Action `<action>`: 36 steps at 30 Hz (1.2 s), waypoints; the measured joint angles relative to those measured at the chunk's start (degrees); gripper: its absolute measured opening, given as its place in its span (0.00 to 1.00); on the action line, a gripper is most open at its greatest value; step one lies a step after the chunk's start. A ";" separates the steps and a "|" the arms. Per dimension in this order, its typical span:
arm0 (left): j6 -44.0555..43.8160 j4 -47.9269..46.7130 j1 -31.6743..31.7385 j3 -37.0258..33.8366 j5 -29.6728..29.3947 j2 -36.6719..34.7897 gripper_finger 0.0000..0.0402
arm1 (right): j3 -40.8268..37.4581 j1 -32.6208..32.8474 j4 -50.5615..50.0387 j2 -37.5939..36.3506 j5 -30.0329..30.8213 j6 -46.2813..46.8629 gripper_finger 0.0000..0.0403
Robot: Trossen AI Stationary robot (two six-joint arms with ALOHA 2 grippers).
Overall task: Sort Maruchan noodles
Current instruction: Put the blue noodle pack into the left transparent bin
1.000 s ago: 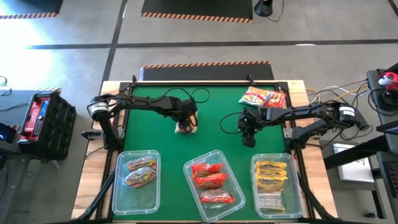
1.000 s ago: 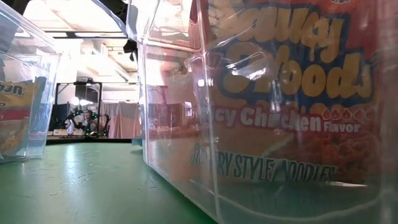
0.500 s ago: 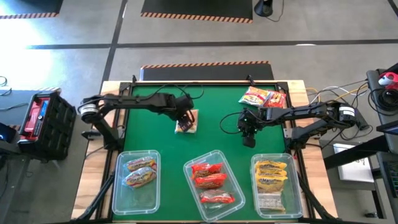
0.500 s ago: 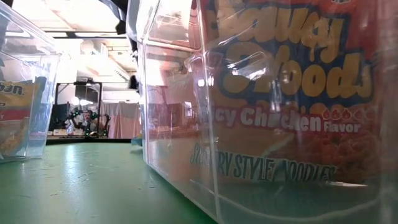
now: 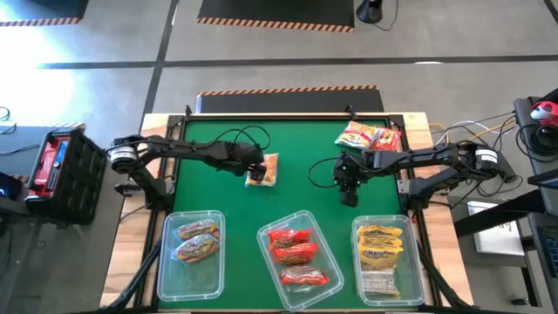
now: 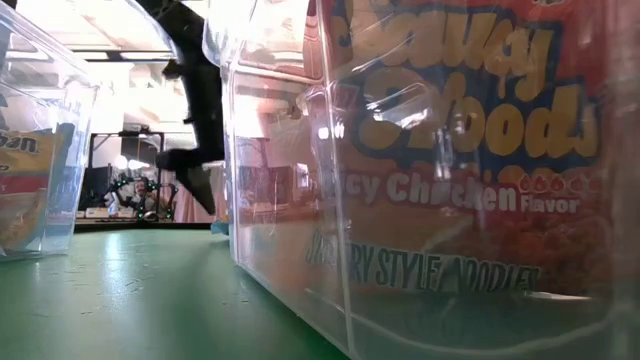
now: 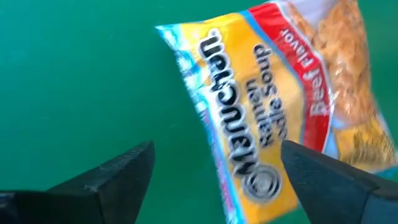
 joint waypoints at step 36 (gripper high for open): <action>-8.46 60.59 -0.38 -27.23 3.73 2.08 0.79 | 0.00 0.00 0.00 0.00 0.00 0.00 0.27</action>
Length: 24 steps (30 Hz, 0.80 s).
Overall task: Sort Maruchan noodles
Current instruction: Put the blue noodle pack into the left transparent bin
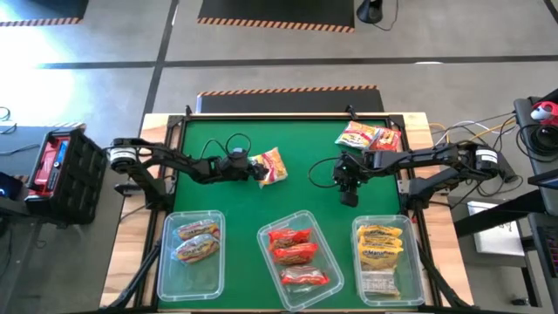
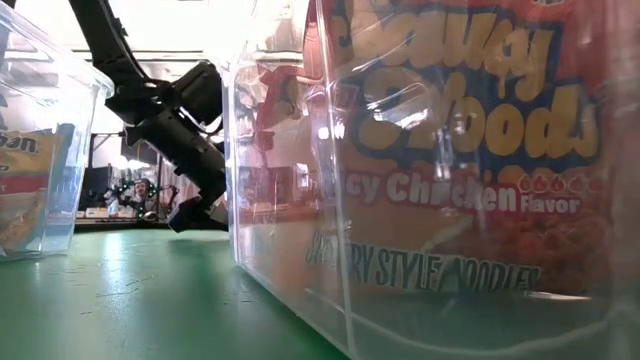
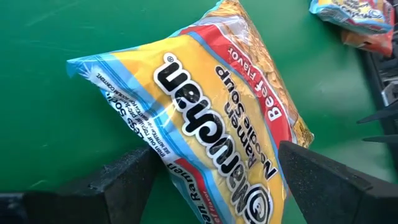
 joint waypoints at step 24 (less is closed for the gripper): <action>2.52 9.56 -0.09 -0.32 -0.66 5.60 0.49 | 0.00 0.00 0.00 0.00 0.00 -0.09 0.27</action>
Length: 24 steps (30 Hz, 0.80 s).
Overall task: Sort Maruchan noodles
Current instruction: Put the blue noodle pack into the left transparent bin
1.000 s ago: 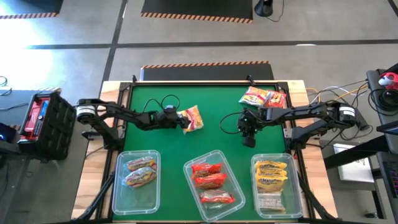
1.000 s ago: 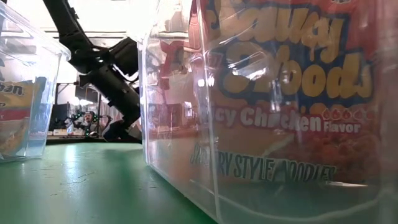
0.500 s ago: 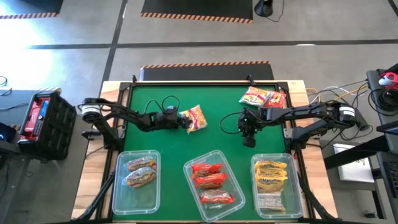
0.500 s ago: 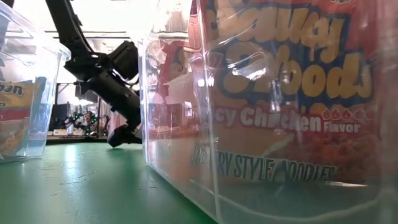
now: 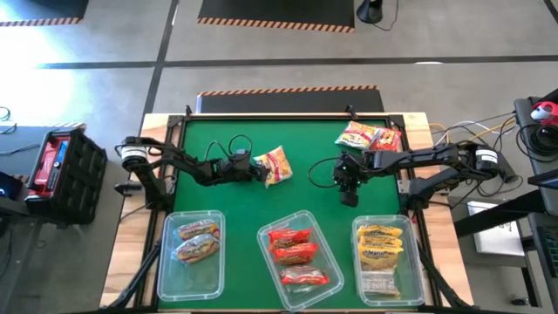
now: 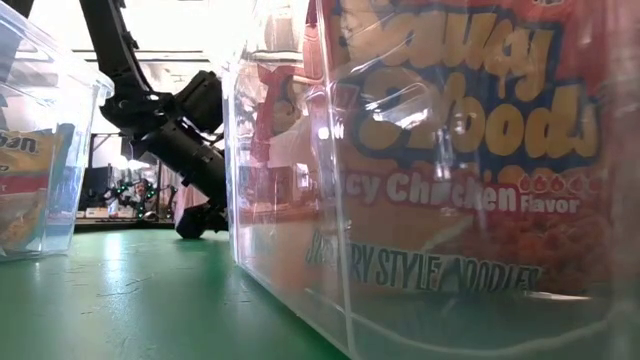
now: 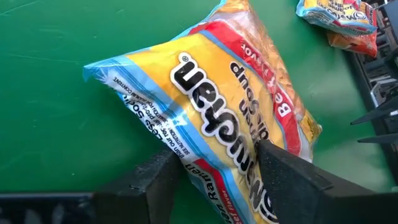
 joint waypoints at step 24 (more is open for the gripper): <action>4.22 4.47 0.02 -0.12 3.65 -2.77 0.19 | 0.00 0.02 0.00 0.00 0.00 0.07 0.27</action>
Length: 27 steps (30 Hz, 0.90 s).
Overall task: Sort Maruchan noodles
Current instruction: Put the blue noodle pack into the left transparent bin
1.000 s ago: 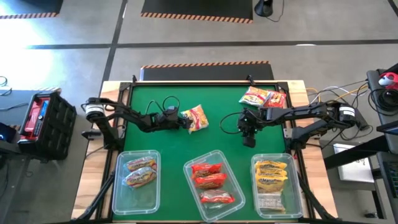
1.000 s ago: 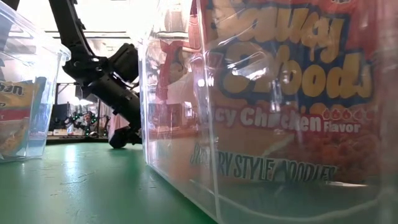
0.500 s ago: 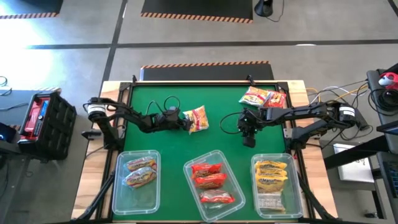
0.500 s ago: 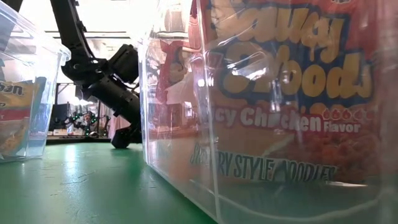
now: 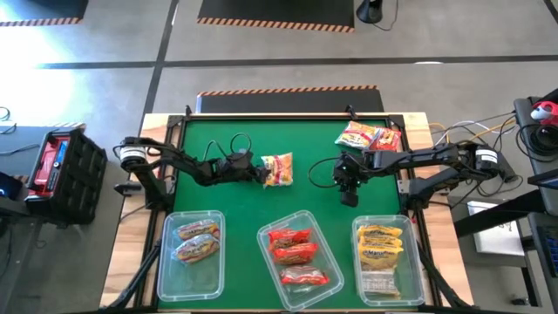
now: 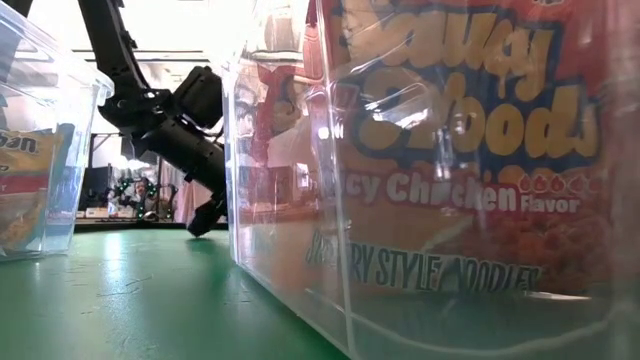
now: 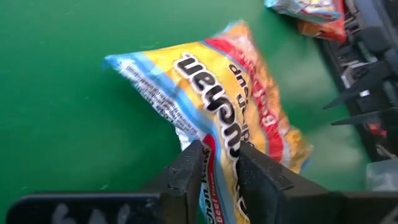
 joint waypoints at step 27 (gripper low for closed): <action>-0.41 1.08 0.24 2.67 7.35 -1.52 0.10 | 0.00 -0.02 0.00 0.00 0.00 -0.11 0.27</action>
